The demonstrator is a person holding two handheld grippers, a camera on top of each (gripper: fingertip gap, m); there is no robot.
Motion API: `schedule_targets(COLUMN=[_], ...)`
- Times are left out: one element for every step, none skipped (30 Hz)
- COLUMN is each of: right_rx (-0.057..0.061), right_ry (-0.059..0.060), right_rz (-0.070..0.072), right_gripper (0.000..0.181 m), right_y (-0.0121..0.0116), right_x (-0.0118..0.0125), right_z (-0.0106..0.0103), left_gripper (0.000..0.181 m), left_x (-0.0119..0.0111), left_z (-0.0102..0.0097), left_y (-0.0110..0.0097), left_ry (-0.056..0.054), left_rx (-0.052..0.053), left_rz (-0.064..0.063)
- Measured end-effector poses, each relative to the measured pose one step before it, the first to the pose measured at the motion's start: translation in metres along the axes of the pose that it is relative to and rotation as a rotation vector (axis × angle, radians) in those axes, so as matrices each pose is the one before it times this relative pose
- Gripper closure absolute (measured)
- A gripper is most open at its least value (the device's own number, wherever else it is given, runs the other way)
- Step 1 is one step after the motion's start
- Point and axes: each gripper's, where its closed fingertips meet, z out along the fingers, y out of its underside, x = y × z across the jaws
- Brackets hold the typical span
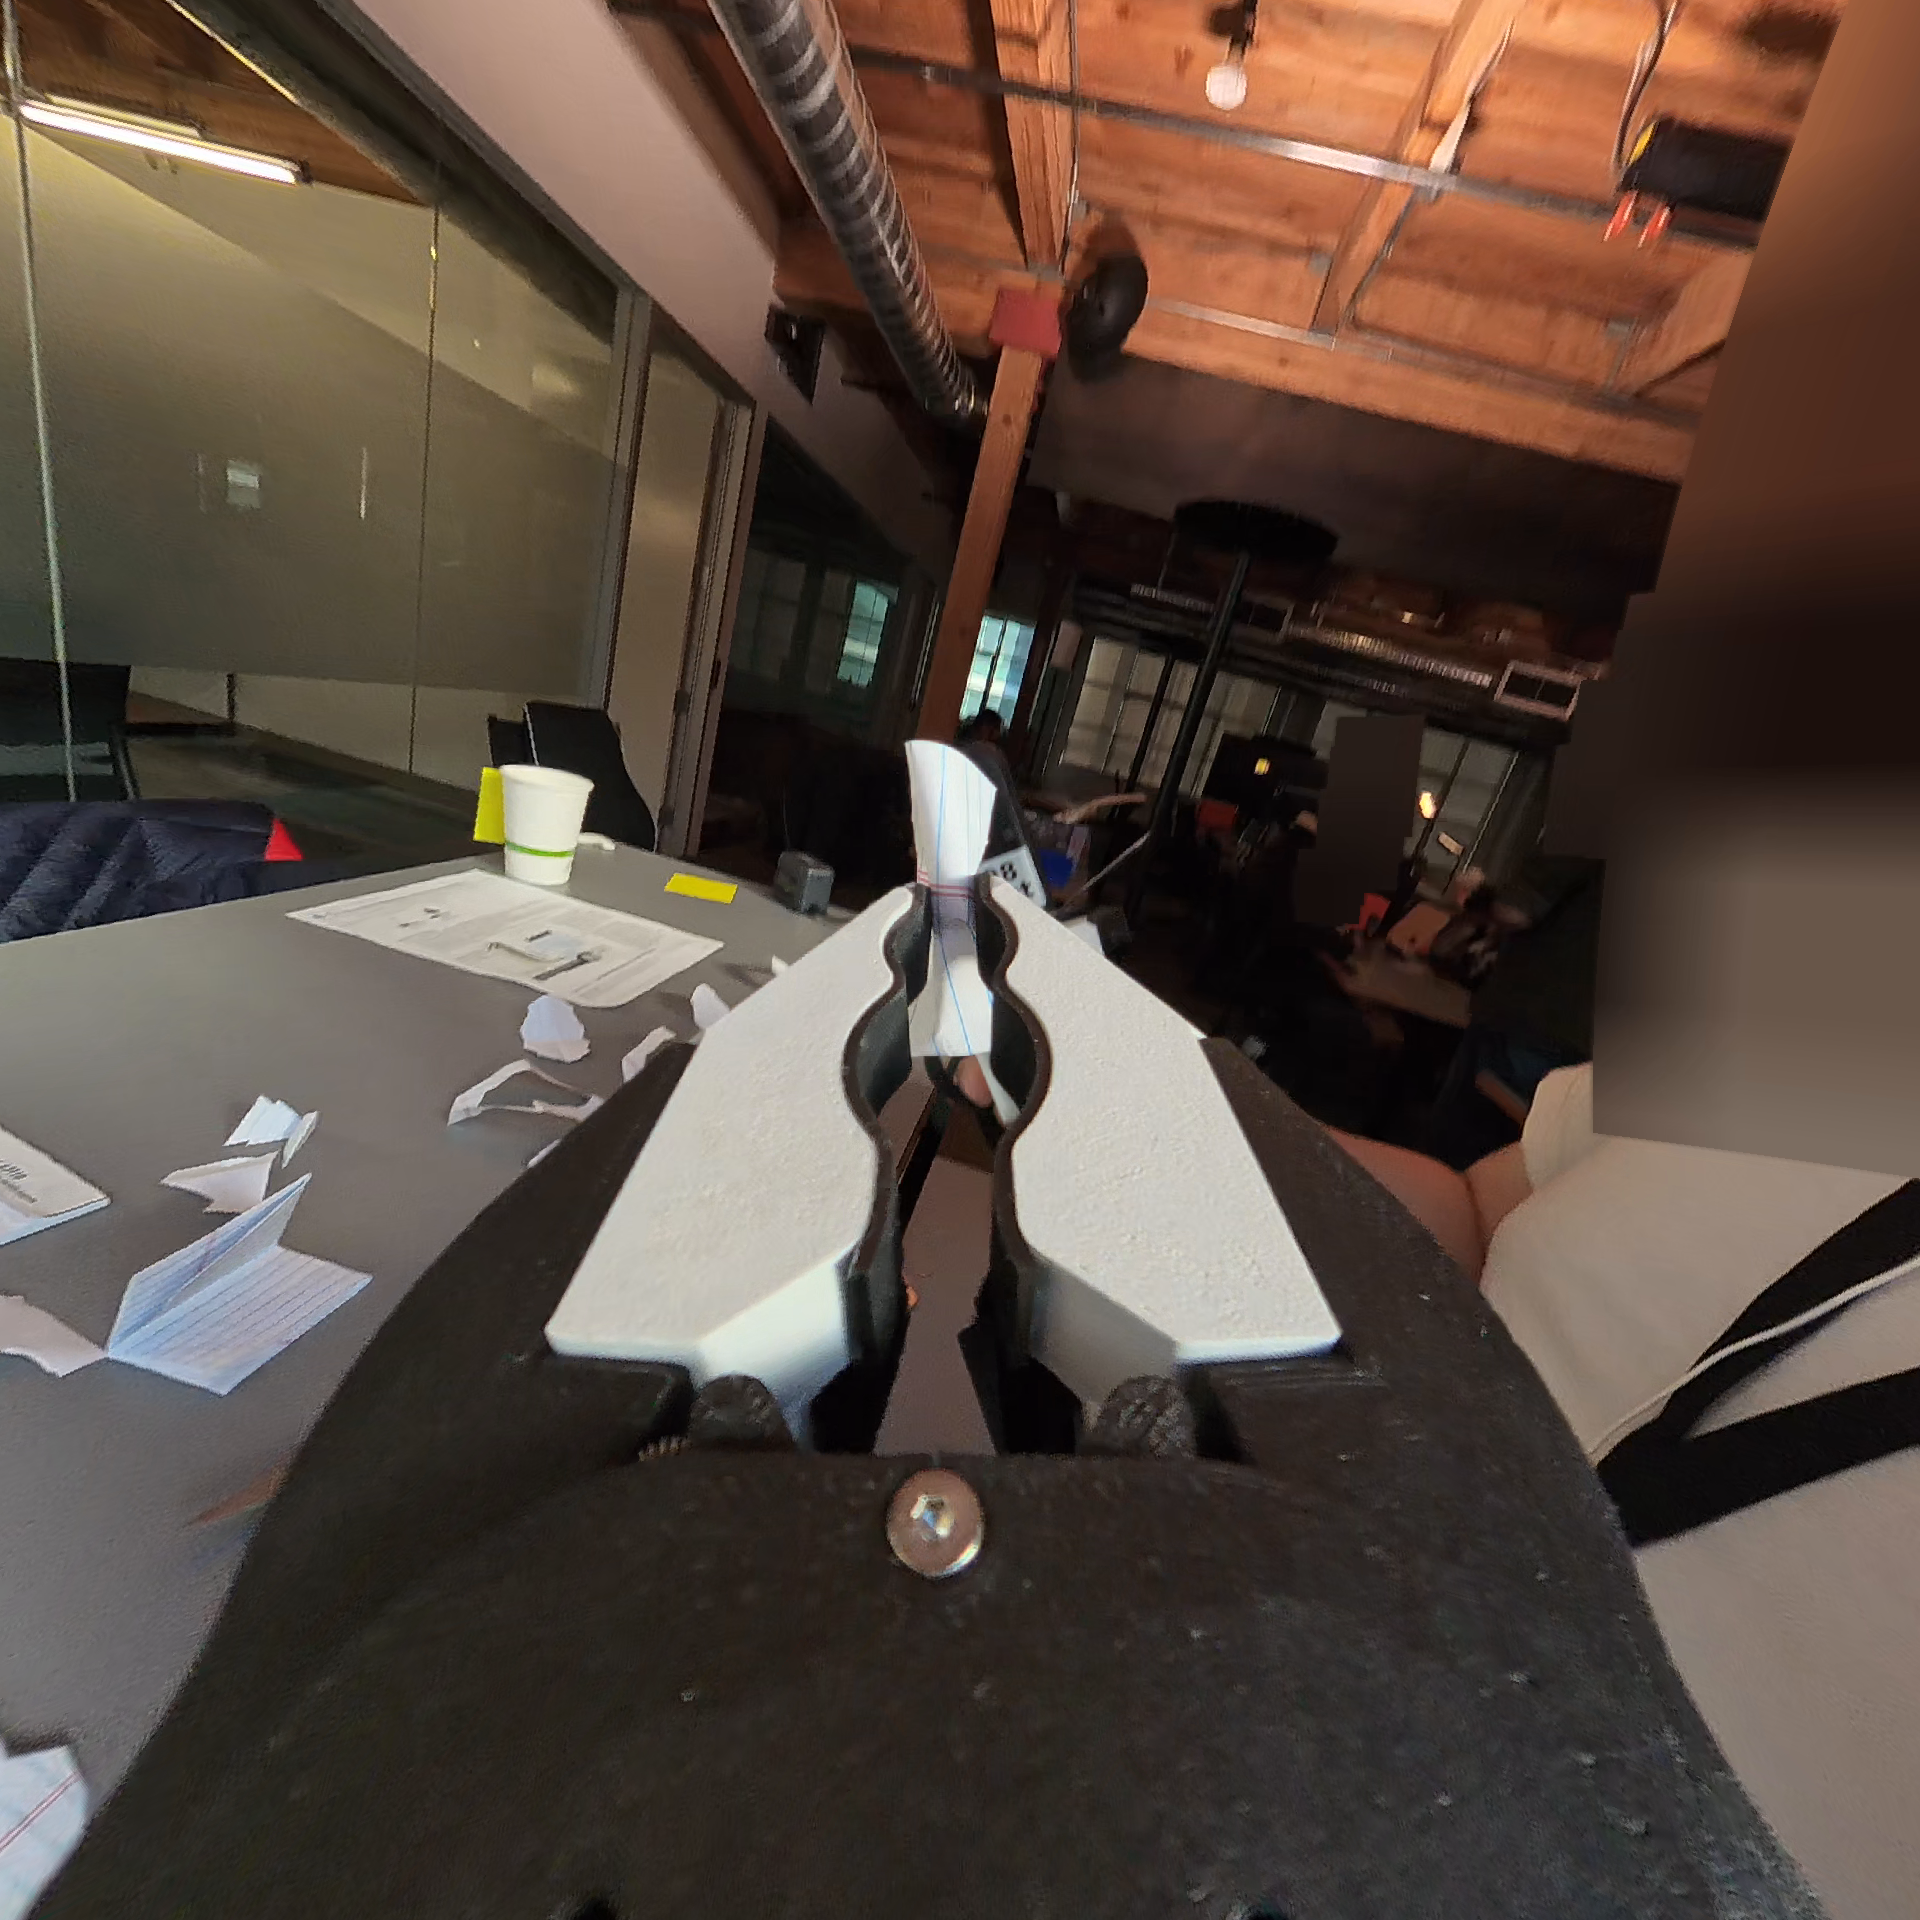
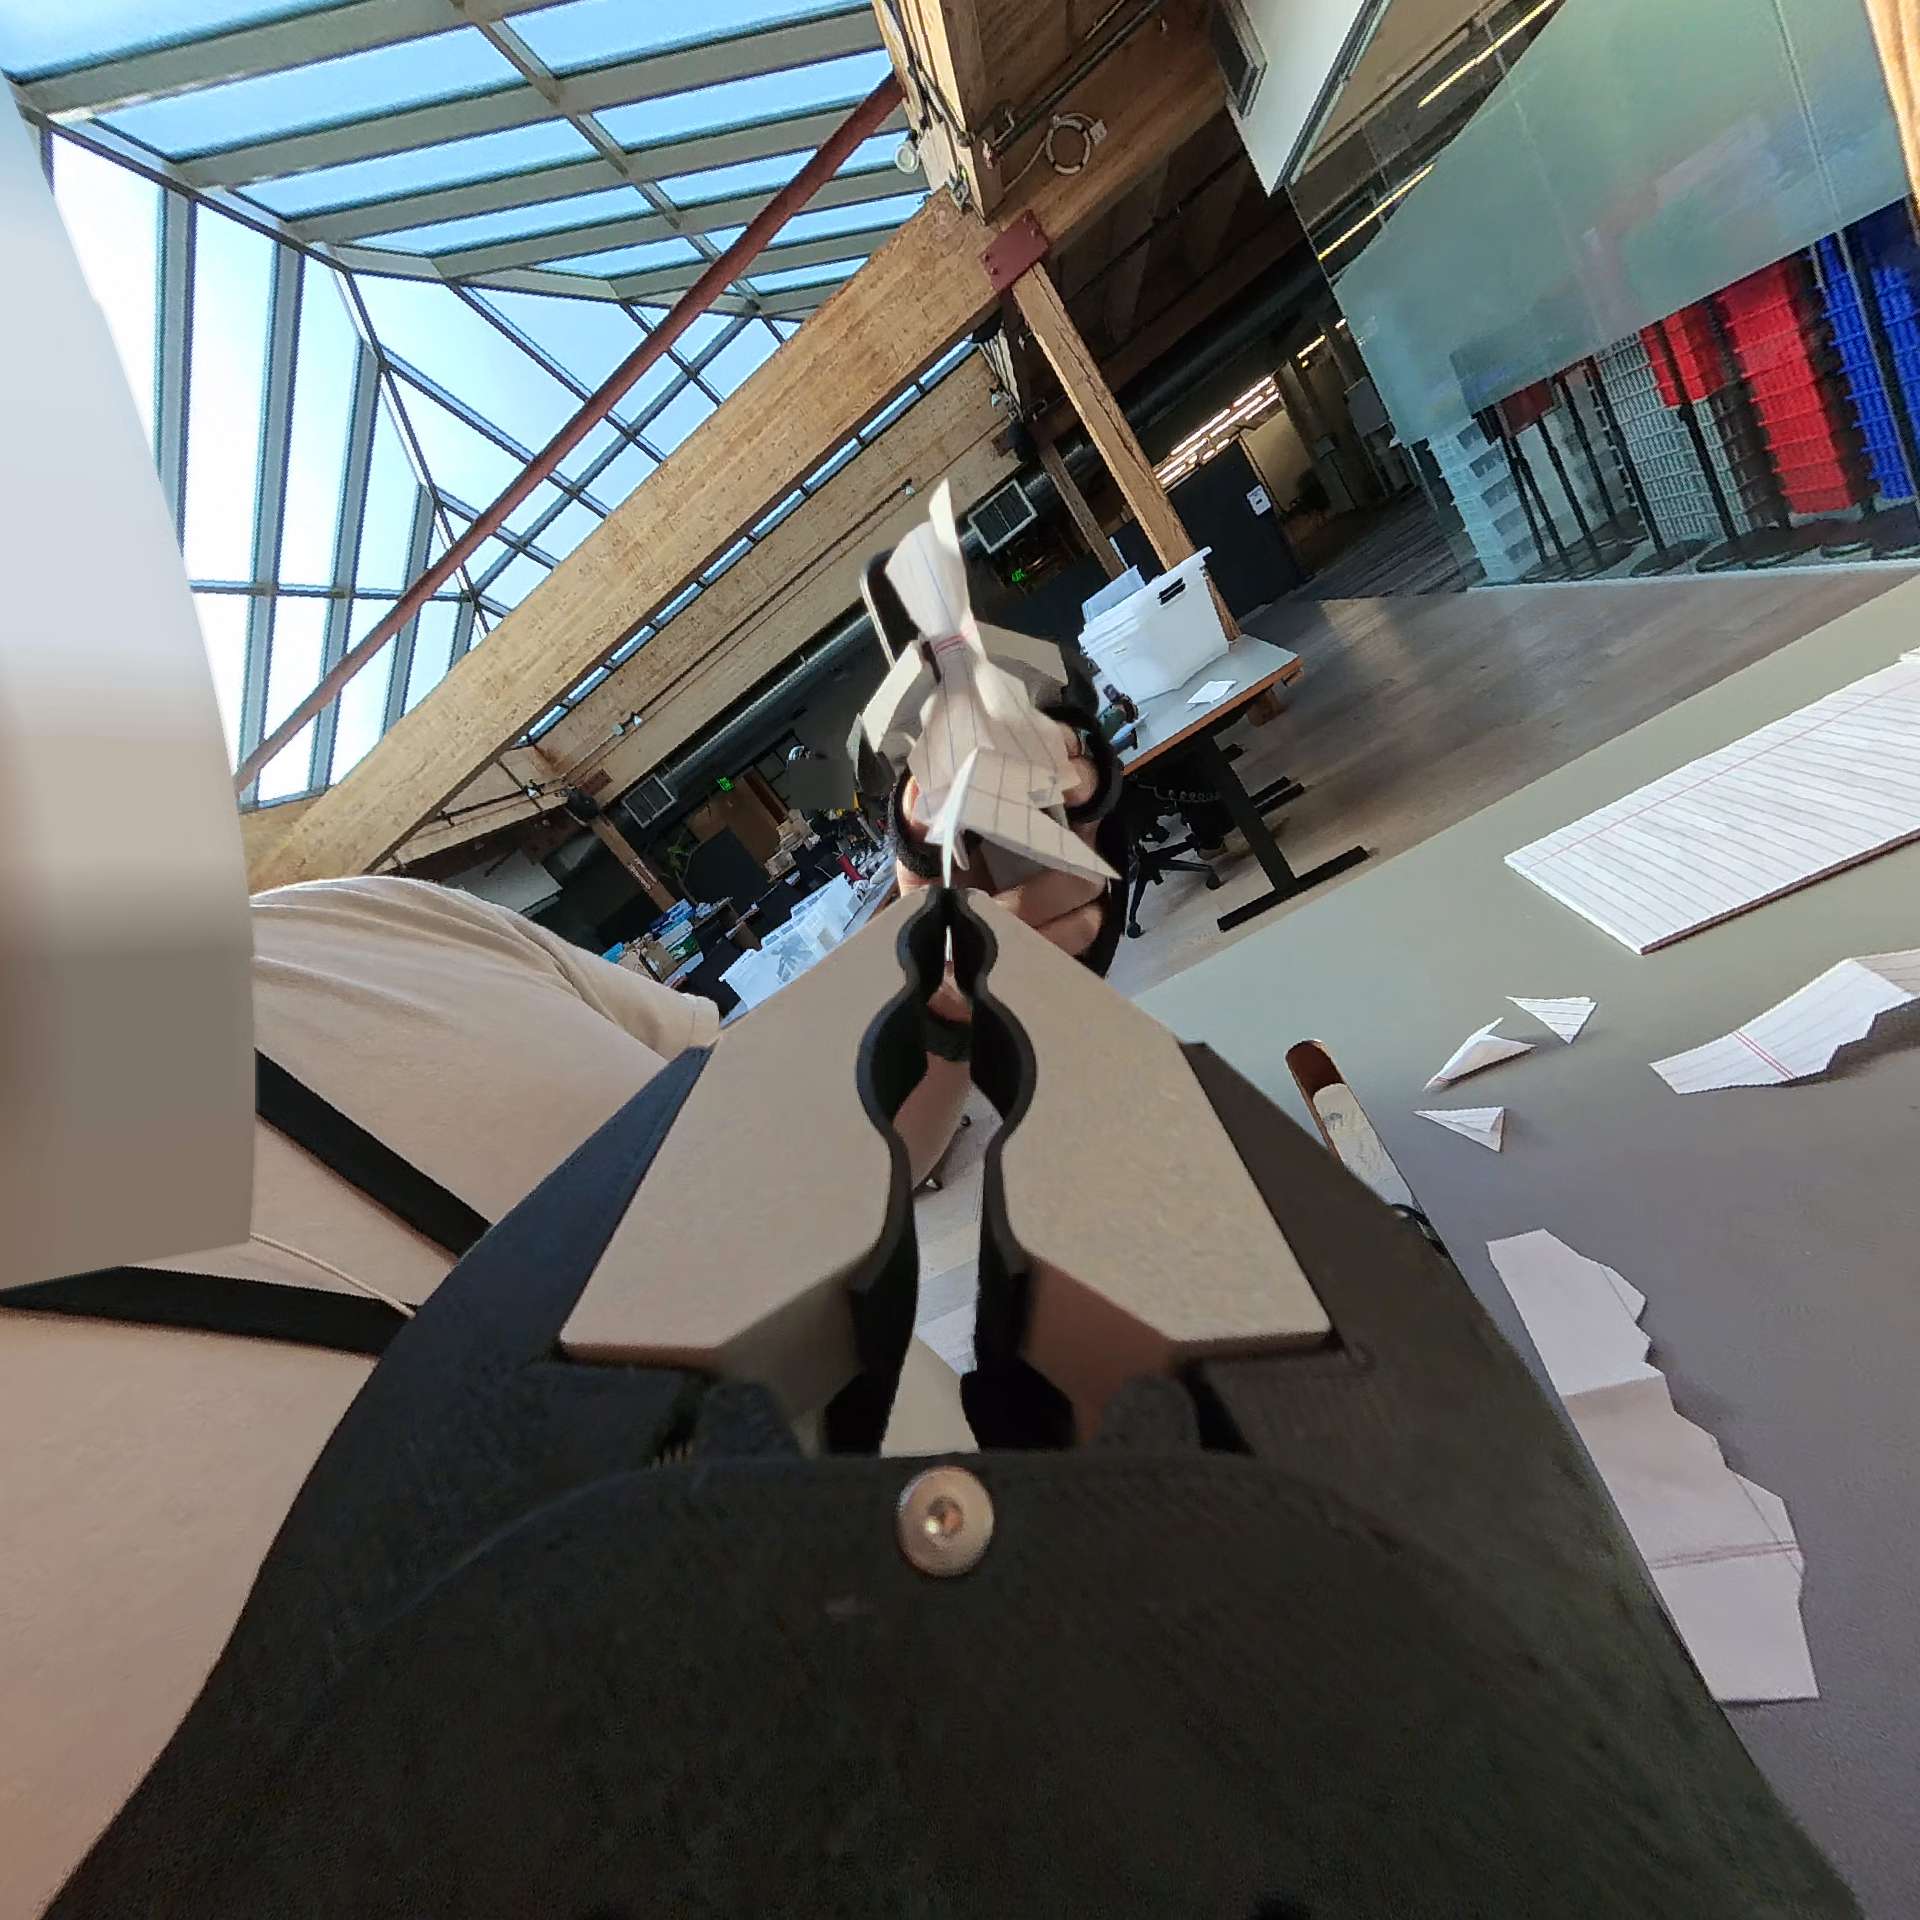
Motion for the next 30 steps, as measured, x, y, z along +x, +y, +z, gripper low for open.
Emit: schedule_targets(right_rx=[0.0157,0.0118,-0.0024,-0.0093,-0.0061,-0.0085,-0.0092,-0.0003,0.0092,0.0091,0.0109,0.0162,0.0188,0.0178,0.0188,0.0168,0.012,0.0106,0.0115,0.0095,0.0135,0.016,0.0166,0.0111,0.0088,0.0153,0.0078,-0.0038,-0.0112,-0.0149], right_ry=[-0.0033,-0.0042,-0.0058,-0.0042,-0.0079,-0.0101,-0.0048,0.0022,0.0037,0.0032,0.0064,0.0047,-0.0015,-0.0089,-0.0073,-0.0021,-0.0016,-0.0038,-0.0032,-0.0003,0.0034,0.0083,0.0107,0.009,0.0132,0.0159,0.0184,0.0379,0.0512,0.0608], right_rz=[0.005,0.0082,0.0155,0.0196,0.0149,0.014,0.0146,0.0098,0.0049,0.0023,0.0026,0.0017,0.0016,0.0002,-0.0008,-0.0013,0.001,0.0022,0.0038,0.008,0.0059,0.0048,0.0058,0.0025,0.0002,-0.0035,-0.0082,0.0004,0.0083,0.0046], right_gripper=[0.181,0.181,0.181,0.181,0.181,0.181,0.18,0.176,0.173,0.173,0.173,0.172,0.174,0.179,0.181,0.181,0.181,0.181,0.181,0.181,0.181,0.181,0.181,0.181,0.181,0.181,0.181,0.181,0.181,0.181], right_y=[-0.0004,0.00096,0.00373,0.00541,0.00511,0.00533,0.00491,0.00293,0.00096,0.00035,-0.00051,-0.00163,-0.0023,-0.00242,-0.00274,-0.00231,-0.00179,-0.0013,-0.00125,-0.00087,-0.00149,-0.00211,-0.0028,-0.00269,-0.00313,-0.00447,-0.00389,-0.00239,-0.00105,-0.00014], right_x=[0.00014,0.00036,0.00096,0.00178,0.00137,0.00124,0.00192,0.00263,0.0025,0.00213,0.00252,0.002,0.00096,-0.0007,-0.00079,-0.00014,0.00021,0.00002,0.00031,0.00126,0.00191,0.00324,0.00405,0.00453,0.00583,0.00658,0.00759,0.01166,0.01469,0.01604], right_z=[0.00098,0.00181,0.0027,0.00335,0.0036,0.00376,0.00333,0.00262,0.00159,0.00051,-0.00044,-0.00122,-0.00191,-0.00235,-0.00235,-0.00246,-0.00242,-0.00235,-0.00239,-0.0024,-0.0028,-0.0031,-0.00333,-0.00358,-0.00398,-0.00453,-0.00494,-0.00495,-0.00475,-0.00443], left_gripper=[0.176,0.177,0.178,0.178,0.178,0.178,0.178,0.178,0.178,0.178,0.178,0.178,0.178,0.178,0.178,0.178,0.178,0.178,0.178,0.178,0.178,0.178,0.178,0.178,0.178,0.178,0.178,0.177,0.178,0.177], left_x=[-0.00206,-0.00288,-0.00241,-0.00162,-0.00145,-0.00107,-0.00066,-0.00099,-0.00107,-0.00076,-0.00088,-0.00125,-0.00124,-0.00089,-0.00107,-0.00138,-0.00139,-0.00151,-0.00176,-0.00239,-0.00336,-0.00453,-0.006,-0.00701,-0.00761,-0.00902,-0.00971,-0.00872,-0.00954,-0.01115], left_z=[-0.00241,-0.00192,-0.00137,-0.00073,-0.00052,-0.00059,-0.00052,-0.00027,-0.00015,-0.0004,-0.00064,-0.0009,-0.00131,-0.0016,-0.00183,-0.0019,-0.00177,-0.00136,-0.00099,-0.00046,-0.00008,0.00042,0.0007,0.00086,0.00054,-0.00047,-0.00132,-0.00177,-0.00188,-0.00157], left_y=[-0.00602,-0.00419,-0.00219,-0.0005,-0.00015,-0.00041,0.00016,0.0013,0.00148,0.00084,0.0002,-0.00006,-0.00064,-0.00141,-0.00171,-0.00165,-0.001,-0.00048,-0.00007,0.00045,0.00049,0.00063,0.00136,0.00232,0.00257,0.00197,0.00108,0.00063,0.00102,0.00206], left_ry=[0.0028,-0.0035,-0.0023,0.0027,0.0029,0.0034,0.0046,0.0002,-0.003,-0.0034,-0.0047,-0.0061,-0.0044,-0.0013,-0.0011,-0.0018,-0.0018,-0.0023,-0.0044,-0.0077,-0.0093,-0.0091,-0.007,0.0001,0.007,0.0039,0.0024,0.0102,0.007,-0.0027], left_rx=[0.0462,0.0364,0.0245,0.0124,0.0083,0.0095,0.0035,-0.0069,-0.0095,-0.0055,-0.0025,-0.0013,0.0025,0.0088,0.0114,0.0113,0.0093,0.0057,0.0024,-0.0007,-0.0019,-0.0031,-0.0074,-0.0122,-0.0135,-0.0097,-0.0047,-0.0047,-0.0096,-0.0186], left_rz=[-0.0317,-0.0251,-0.0194,-0.0189,-0.0183,-0.0138,-0.0092,-0.0046,0.0023,0.0067,0.0054,0.002,-0.0014,-0.0048,-0.0075,-0.0084,-0.0072,-0.0047,-0.0011,0.0033,0.0075,0.0085,0.0042,-0.004,-0.0127,-0.0186,-0.0233,-0.0278,-0.0284,-0.024])
